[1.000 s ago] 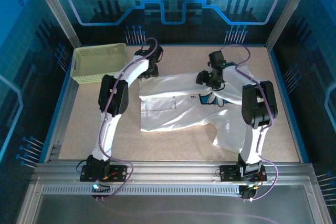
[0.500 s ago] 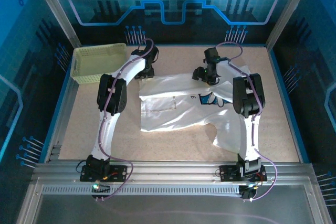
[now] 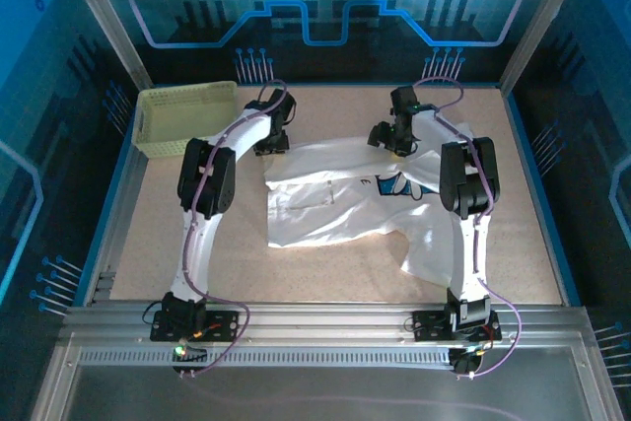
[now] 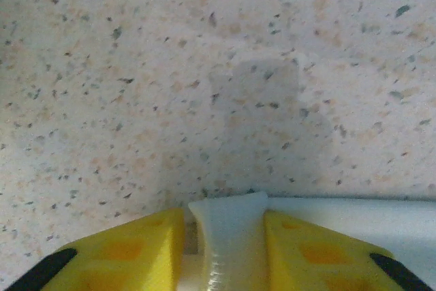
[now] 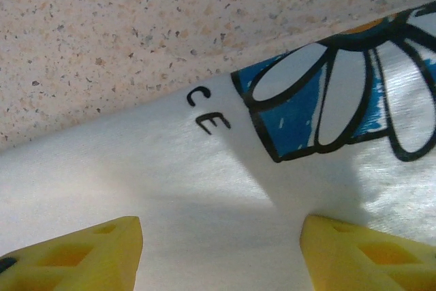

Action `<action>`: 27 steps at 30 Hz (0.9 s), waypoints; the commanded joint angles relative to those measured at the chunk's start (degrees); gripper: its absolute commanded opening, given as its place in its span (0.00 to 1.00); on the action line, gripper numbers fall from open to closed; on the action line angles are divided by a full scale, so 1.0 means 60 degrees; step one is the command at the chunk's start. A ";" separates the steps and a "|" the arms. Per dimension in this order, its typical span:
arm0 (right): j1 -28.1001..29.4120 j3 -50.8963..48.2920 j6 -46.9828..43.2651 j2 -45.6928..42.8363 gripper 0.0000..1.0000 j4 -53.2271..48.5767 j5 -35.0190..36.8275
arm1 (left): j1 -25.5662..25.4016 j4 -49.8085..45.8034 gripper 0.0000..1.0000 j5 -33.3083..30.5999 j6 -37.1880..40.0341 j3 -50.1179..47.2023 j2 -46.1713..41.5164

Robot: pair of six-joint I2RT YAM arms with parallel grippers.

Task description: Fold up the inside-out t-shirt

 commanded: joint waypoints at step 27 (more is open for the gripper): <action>-0.0261 -0.0760 -0.0582 -0.2151 0.65 -0.0875 0.0167 | 0.0021 0.1930 0.24 0.0948 -0.0942 -0.4542 -0.5161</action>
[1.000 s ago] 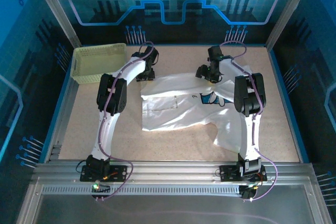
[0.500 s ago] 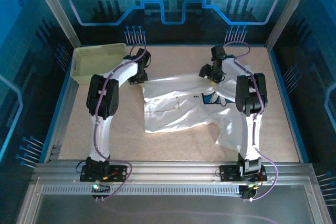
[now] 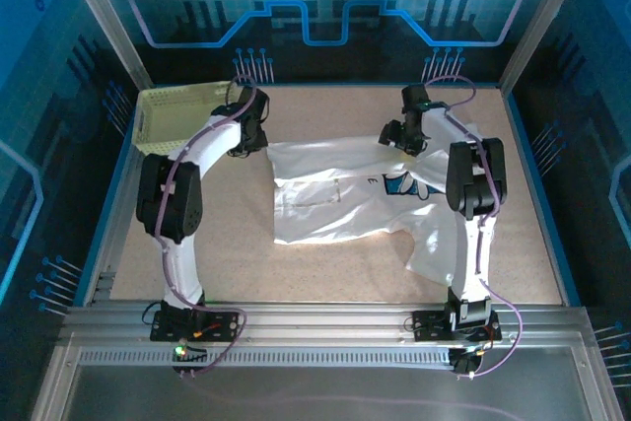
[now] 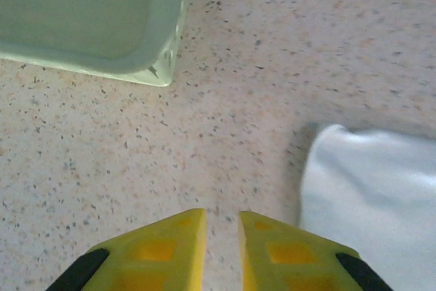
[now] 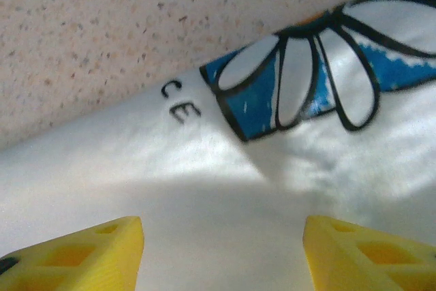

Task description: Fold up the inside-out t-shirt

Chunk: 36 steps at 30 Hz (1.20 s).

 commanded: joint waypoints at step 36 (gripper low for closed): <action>0.1238 -0.6598 0.0791 -0.4228 0.66 0.1020 0.0656 | -0.1651 0.2649 0.34 0.3142 -0.1712 -0.7964 -0.4088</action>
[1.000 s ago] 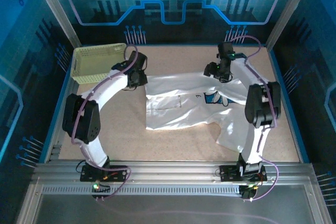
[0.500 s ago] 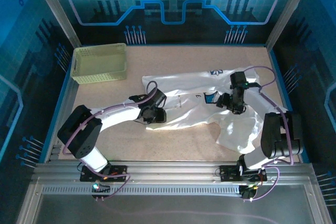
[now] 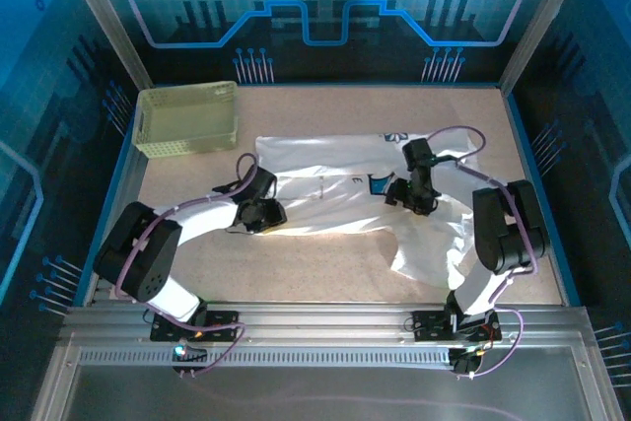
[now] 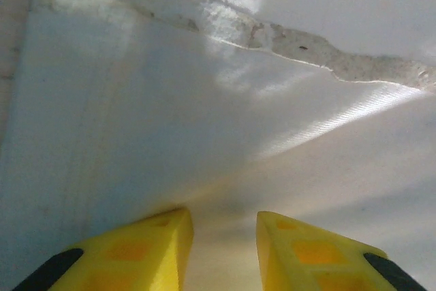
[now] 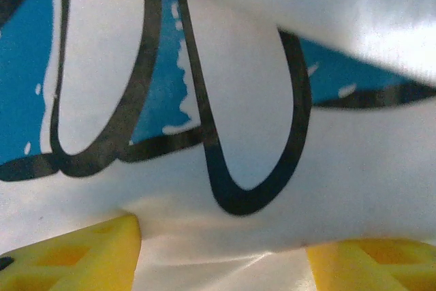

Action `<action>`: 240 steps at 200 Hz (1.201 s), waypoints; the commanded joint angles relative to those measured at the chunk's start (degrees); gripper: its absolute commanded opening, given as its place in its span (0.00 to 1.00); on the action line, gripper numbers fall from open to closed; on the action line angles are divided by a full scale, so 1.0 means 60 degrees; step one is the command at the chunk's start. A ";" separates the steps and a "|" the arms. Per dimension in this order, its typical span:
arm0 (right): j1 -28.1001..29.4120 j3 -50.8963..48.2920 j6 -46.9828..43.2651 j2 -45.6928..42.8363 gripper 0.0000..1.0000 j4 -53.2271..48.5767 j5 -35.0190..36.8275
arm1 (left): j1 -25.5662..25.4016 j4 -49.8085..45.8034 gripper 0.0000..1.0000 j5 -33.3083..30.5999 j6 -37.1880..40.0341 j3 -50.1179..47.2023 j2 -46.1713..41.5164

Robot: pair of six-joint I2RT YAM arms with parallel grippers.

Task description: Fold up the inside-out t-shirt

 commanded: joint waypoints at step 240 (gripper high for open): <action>0.3272 -0.3337 0.3260 -0.3965 0.69 -0.2487 0.1403 | 0.1607 -0.0798 0.00 -0.0833 0.0083 -0.0564 -0.0860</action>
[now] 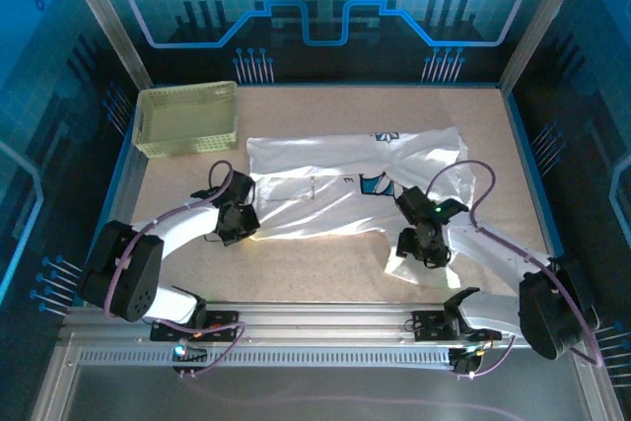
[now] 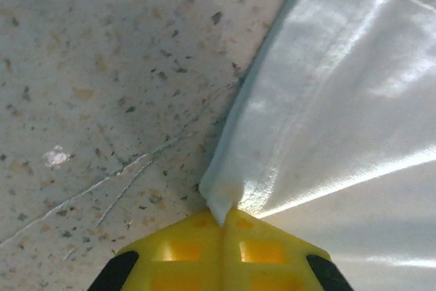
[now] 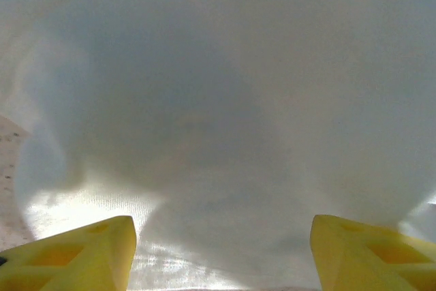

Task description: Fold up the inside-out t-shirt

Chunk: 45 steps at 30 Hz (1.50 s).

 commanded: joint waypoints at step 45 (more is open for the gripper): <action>0.5365 0.1054 0.4740 0.0561 0.63 -0.2617 0.0989 | 0.1814 0.0732 0.00 -0.0072 0.1417 0.0568 -0.0328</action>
